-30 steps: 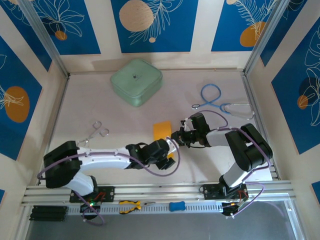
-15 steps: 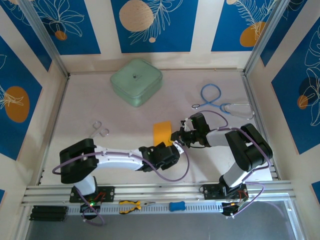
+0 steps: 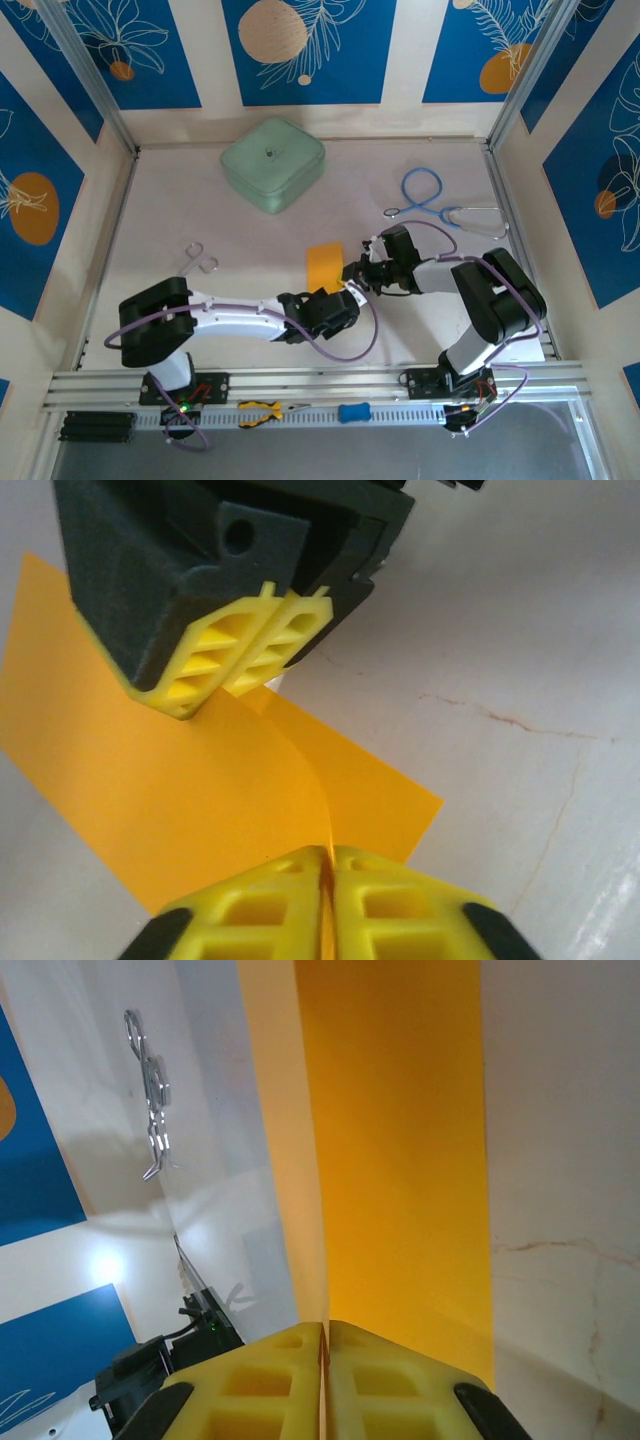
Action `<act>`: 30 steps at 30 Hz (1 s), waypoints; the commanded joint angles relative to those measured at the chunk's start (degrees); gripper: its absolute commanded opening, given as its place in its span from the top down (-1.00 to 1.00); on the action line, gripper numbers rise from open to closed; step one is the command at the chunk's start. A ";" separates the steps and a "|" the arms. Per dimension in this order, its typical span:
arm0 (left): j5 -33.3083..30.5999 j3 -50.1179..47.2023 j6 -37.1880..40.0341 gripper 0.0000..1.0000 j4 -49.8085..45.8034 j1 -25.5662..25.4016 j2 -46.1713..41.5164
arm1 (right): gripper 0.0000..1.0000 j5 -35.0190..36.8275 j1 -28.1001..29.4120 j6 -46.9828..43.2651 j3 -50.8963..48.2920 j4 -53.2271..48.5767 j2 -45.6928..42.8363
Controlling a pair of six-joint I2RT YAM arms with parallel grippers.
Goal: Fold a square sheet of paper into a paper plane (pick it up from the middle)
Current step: Fold the triangle a second time at the center of the table.
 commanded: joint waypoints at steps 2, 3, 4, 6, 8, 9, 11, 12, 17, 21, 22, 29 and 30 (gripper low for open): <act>0.92 0.36 -1.07 0.89 -0.24 0.11 -1.50 | 0.72 0.26 -0.38 -0.68 -0.45 -2.84 -2.31; 1.49 0.26 -1.42 0.91 -0.10 0.32 -1.68 | 0.69 0.74 -0.45 -0.81 -0.43 -3.68 -2.82; 2.07 0.08 -1.73 0.92 0.04 0.66 -1.90 | 0.65 1.15 -0.47 -1.07 -0.44 -4.51 -3.37; 4.20 -0.35 -2.65 0.96 0.50 1.53 -2.62 | 0.59 2.72 -0.56 -1.96 -0.46 -7.27 -5.08; 7.72 -1.08 -4.01 1.00 1.48 2.91 -3.70 | 0.48 5.32 -0.65 -2.63 -0.73 -10.27 -7.47; 10.33 -1.73 -4.92 1.00 2.32 3.97 -4.51 | 0.40 6.64 -0.67 -2.93 -1.13 -11.75 -8.98; 15.40 -3.49 -7.07 1.00 4.31 6.40 -6.13 | 0.29 8.67 -0.82 -3.07 -1.78 -14.46 -11.96; 18.18 -4.48 -8.20 1.00 5.71 7.79 -6.98 | 0.23 9.66 -0.73 -3.13 -2.16 -15.76 -13.77; 30.61 -9.67 -13.74 1.00 12.55 14.70 -9.68 | 0.18 11.28 -0.66 -4.74 -2.71 -21.88 -20.17; 36.69 -12.26 -16.96 1.00 16.62 18.50 -10.08 | 0.37 10.06 1.32 -3.71 -3.33 -22.31 -21.04; 37.45 -12.60 -17.41 1.00 17.19 19.02 -10.00 | 0.44 10.06 2.36 -3.06 -3.59 -21.39 -20.88; 39.71 -13.81 -19.54 0.98 19.27 20.80 -9.20 | 0.72 10.10 9.49 -0.44 -3.40 -15.44 -15.73; 39.86 -13.81 -19.50 0.95 19.18 20.85 -9.20 | 0.74 9.94 9.77 -0.10 -3.42 -14.57 -14.69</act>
